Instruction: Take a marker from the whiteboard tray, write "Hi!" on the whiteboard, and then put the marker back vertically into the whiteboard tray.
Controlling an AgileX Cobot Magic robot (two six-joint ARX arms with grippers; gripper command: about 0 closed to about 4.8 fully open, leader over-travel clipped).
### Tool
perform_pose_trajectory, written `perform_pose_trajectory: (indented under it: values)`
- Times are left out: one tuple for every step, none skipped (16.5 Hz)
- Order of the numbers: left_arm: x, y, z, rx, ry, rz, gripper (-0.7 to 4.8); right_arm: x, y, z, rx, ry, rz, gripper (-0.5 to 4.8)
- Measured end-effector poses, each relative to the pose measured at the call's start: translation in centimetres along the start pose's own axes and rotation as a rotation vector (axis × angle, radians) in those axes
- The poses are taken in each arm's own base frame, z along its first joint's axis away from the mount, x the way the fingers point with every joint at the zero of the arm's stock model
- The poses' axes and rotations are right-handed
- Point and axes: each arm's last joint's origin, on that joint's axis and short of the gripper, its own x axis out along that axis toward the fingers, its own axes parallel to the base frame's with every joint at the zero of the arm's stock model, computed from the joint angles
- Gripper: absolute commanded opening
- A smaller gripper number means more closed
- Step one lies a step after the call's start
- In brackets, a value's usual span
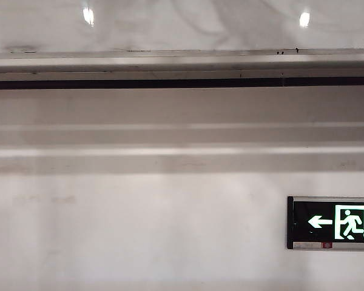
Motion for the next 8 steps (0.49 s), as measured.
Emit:
perform_pose_trajectory:
  values:
    - [0.00, 0.00, 0.00, 0.000, 0.000, 0.000, -0.05, -0.01, 0.05, -0.25, -0.009, 0.025, 0.004, -0.02]
    - [-0.01, 0.00, 0.01, 0.000, 0.000, 0.000, -0.05, -0.02, 0.07, -0.46, -0.017, 0.046, 0.007, -0.02]
    - [0.00, 0.00, 0.00, 0.000, 0.000, 0.000, -0.05, -0.03, 0.10, -0.66, -0.023, 0.064, 0.010, -0.02]
    - [0.00, 0.00, 0.00, 0.000, 0.000, 0.000, -0.05, -0.04, 0.11, -0.80, -0.029, 0.078, 0.012, -0.02]
    - [0.00, 0.00, 0.00, 0.000, 0.000, 0.000, -0.05, -0.04, 0.11, -0.82, -0.030, 0.080, 0.012, -0.02]
    - [0.00, 0.00, 0.00, 0.000, 0.000, 0.000, -0.05, -0.06, 0.10, -0.80, -0.029, 0.079, 0.012, -0.02]
    - [-0.01, 0.00, 0.01, 0.000, 0.000, 0.000, -0.05, -0.25, 0.07, -0.65, -0.028, 0.075, 0.018, -0.02]
    - [-0.01, 0.00, 0.01, 0.000, 0.000, 0.000, -0.05, -0.69, -0.13, -0.31, -0.024, 0.065, 0.032, -0.02]
